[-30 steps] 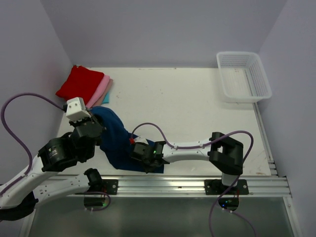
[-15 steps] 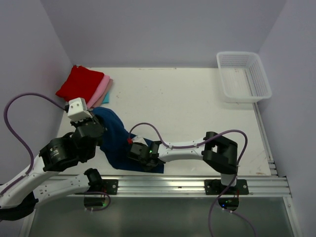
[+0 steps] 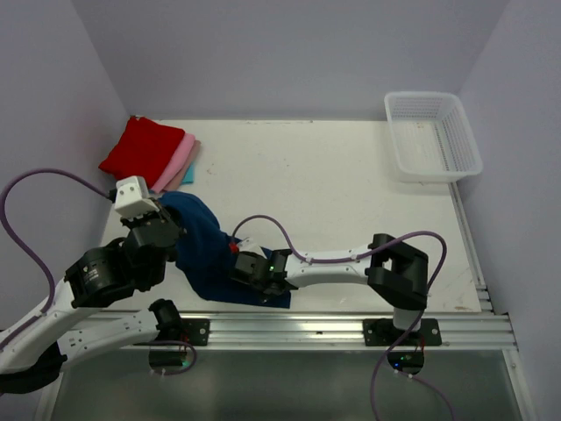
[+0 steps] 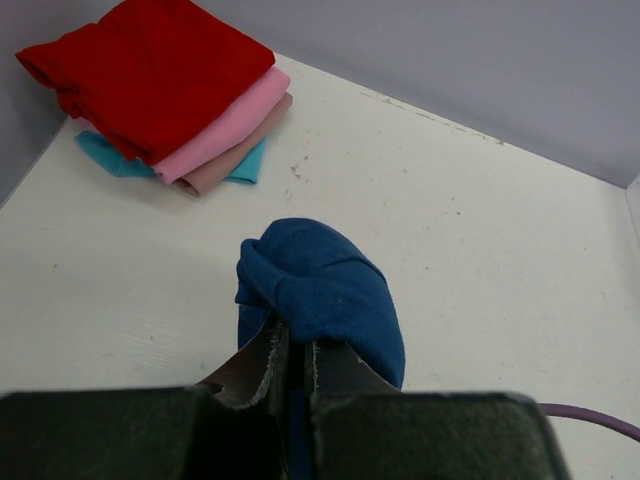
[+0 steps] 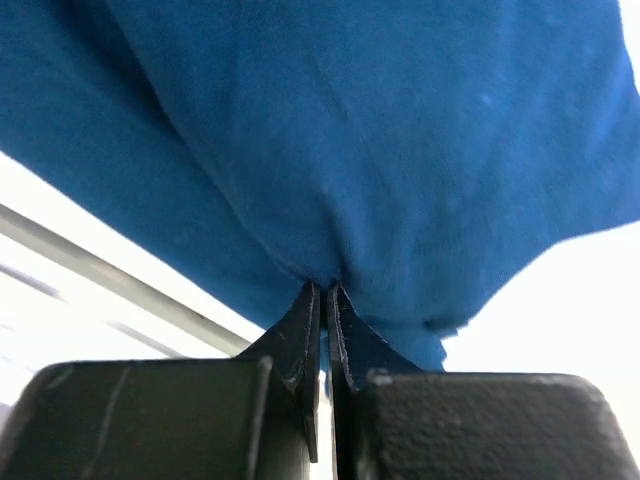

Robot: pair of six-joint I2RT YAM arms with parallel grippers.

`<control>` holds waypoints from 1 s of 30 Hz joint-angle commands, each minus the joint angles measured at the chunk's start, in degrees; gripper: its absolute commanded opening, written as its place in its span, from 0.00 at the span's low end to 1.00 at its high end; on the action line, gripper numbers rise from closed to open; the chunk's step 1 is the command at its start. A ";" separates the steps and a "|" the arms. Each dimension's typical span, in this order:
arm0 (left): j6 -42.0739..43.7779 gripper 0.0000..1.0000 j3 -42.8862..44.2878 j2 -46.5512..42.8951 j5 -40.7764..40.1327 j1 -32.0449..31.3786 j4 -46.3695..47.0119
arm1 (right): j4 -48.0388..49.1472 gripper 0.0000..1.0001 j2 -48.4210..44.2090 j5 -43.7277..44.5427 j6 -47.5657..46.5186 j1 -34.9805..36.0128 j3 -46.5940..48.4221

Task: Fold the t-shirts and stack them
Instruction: Flatten out the tshirt

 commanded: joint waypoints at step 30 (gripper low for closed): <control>-12.31 0.00 -35.40 13.77 8.42 1.35 27.85 | -34.44 0.00 -44.40 41.85 3.77 -21.06 8.36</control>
